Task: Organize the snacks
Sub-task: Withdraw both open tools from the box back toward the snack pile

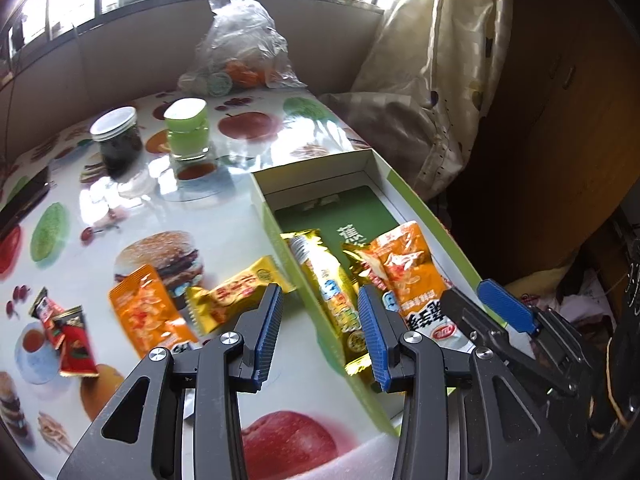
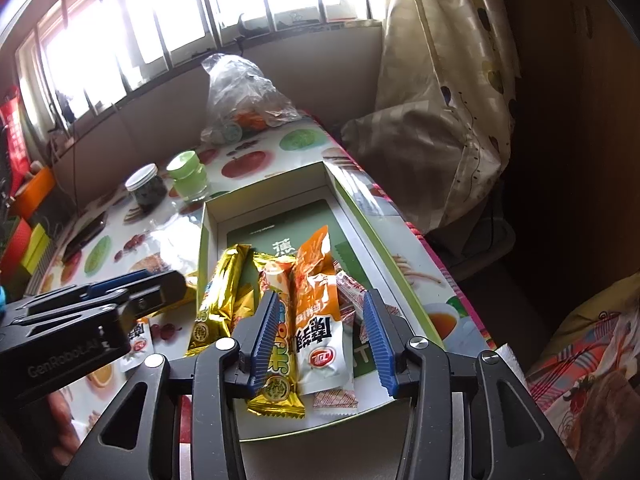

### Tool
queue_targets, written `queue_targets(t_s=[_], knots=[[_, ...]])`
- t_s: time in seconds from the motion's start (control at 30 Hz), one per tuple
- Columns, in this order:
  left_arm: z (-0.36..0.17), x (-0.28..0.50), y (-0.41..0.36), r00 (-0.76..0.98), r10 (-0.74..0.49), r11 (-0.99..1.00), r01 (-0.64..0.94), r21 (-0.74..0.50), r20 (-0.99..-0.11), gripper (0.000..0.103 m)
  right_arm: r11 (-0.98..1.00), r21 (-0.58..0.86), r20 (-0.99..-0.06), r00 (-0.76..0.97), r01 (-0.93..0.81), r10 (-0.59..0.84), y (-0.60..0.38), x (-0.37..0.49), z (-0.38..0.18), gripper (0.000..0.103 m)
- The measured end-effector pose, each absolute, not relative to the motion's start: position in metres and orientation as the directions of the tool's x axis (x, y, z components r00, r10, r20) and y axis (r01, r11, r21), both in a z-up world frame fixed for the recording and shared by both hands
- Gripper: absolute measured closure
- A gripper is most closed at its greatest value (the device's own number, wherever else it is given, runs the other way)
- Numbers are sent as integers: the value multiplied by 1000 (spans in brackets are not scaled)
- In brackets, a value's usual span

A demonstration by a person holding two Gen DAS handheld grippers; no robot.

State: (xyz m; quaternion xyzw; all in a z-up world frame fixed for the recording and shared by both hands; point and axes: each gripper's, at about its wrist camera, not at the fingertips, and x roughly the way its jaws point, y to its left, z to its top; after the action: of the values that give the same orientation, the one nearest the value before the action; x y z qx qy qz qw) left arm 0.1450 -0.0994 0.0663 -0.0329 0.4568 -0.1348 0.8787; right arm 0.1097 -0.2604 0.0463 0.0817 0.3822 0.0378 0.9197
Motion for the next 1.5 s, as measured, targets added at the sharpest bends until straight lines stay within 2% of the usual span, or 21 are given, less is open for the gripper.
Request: queue_targets(t_s=[0.53,1.1,1.5], knots=[[77,110,-63,615,-165,985,135,-103,-771,62,984,177,-680,718,-36,149,-238,95,55,59],[75,87,-27,625,-120,993,63,-103,-771,62,982,168,-653,736,-92,180,-213,85,68,58],[57,80,27,607,-65,989,-64,-130,-792,62,966,157,-656,710,-204,257,-166,92,63,58]])
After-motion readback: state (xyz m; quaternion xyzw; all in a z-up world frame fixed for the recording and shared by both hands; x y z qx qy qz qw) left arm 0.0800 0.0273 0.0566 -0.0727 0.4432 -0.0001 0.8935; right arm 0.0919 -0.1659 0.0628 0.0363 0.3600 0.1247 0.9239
